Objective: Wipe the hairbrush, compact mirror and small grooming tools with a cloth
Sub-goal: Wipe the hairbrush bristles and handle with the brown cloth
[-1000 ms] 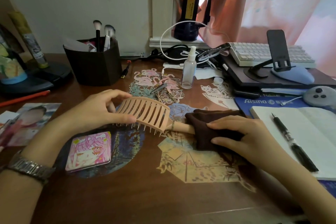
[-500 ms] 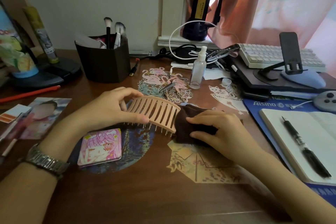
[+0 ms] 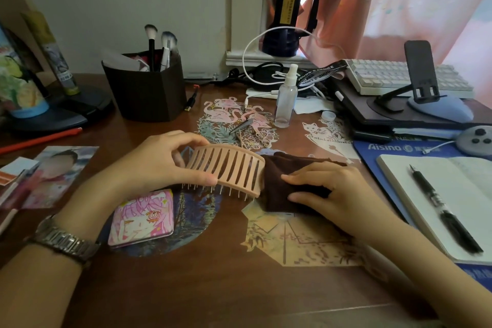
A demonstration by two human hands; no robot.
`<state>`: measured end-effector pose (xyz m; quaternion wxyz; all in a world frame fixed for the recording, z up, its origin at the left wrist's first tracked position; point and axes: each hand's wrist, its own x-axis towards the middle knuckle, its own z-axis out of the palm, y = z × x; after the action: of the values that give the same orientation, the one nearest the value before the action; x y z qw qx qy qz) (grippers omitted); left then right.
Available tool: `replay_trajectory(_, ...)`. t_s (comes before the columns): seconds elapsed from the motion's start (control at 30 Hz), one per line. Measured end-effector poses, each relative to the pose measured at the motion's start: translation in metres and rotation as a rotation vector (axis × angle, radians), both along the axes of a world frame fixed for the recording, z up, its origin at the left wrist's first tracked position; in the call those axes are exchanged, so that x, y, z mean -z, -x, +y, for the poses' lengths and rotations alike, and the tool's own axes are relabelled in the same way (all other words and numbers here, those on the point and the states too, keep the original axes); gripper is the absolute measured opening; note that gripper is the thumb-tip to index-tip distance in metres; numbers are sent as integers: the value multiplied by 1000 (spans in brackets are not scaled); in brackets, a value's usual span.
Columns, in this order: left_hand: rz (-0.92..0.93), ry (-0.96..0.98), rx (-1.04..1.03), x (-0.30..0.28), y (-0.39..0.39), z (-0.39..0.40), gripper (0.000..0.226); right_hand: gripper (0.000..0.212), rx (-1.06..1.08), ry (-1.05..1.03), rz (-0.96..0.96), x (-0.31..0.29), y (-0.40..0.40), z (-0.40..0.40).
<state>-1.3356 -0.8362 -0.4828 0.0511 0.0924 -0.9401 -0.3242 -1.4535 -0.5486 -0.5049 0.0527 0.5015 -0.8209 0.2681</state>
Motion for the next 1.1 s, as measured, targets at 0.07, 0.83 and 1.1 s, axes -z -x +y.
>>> replay_trajectory(0.07,5,6,7,0,0,0,65,36,7,-5,5,0,2,7)
replay_trajectory(0.83,10,33,0,-3,-1,5,73,39,-29,-59,314,-3,-11,48)
replay_trajectory(1.1,14,2,15,-3,-2,2,74,21,-48,-13,559,6,-12,43)
